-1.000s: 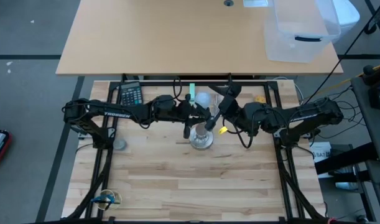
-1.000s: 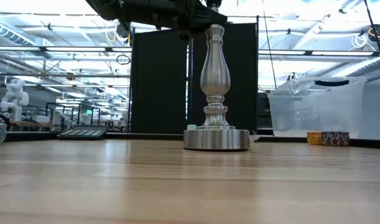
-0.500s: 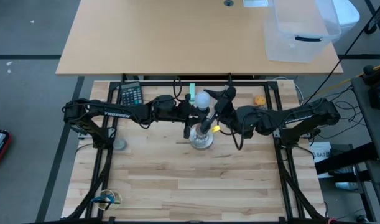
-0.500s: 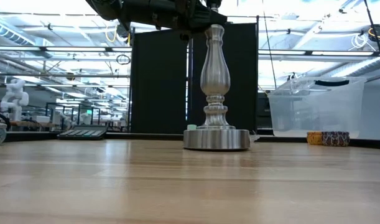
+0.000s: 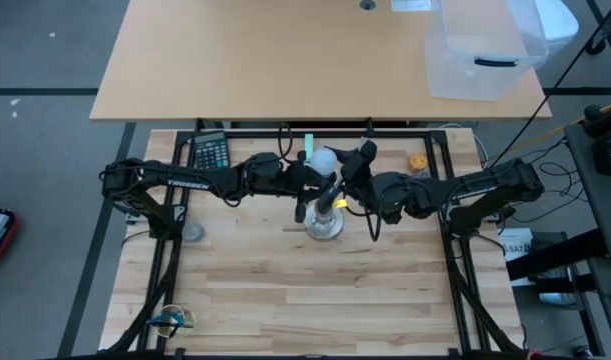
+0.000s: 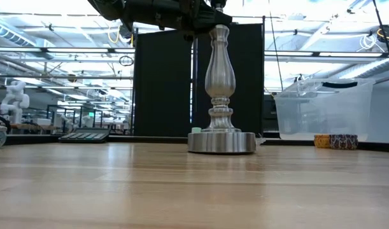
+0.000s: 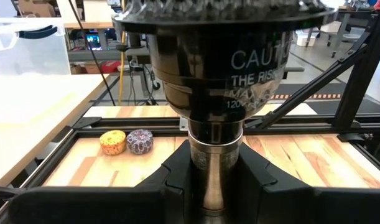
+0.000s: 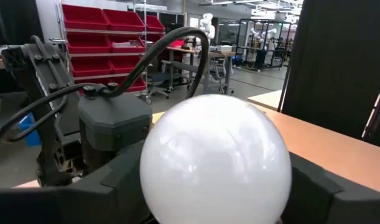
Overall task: Screw lightbulb
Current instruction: Remove the white lightbulb from the desk lamp
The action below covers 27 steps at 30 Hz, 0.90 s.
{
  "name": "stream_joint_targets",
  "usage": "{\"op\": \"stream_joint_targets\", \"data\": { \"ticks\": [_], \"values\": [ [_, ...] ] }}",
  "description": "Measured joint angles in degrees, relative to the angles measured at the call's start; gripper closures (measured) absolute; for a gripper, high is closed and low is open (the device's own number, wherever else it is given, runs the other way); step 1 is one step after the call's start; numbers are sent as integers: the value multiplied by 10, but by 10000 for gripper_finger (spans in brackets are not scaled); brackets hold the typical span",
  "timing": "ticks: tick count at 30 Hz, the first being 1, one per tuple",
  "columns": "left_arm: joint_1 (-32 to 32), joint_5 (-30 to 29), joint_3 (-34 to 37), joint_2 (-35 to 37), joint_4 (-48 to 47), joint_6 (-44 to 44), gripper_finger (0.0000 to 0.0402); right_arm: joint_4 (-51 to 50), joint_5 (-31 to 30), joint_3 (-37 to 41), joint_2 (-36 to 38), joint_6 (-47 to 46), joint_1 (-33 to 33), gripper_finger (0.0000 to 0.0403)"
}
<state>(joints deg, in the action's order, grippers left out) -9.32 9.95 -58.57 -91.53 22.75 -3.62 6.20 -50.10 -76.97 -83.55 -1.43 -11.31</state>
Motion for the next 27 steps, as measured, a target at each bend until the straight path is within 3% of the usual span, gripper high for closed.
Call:
{"op": "stream_joint_targets", "data": {
  "ticks": [2,12,27],
  "values": [
    [0,0,0,0,0,0,330,0,0,0,0,4,0,161],
    [0,13,0,0,-6,-4,330,-4,10,0,2,53,-7,162],
    [-9,142,-1,0,-6,-48,330,-84,117,-1,32,119,-6,163]
  ]
}}
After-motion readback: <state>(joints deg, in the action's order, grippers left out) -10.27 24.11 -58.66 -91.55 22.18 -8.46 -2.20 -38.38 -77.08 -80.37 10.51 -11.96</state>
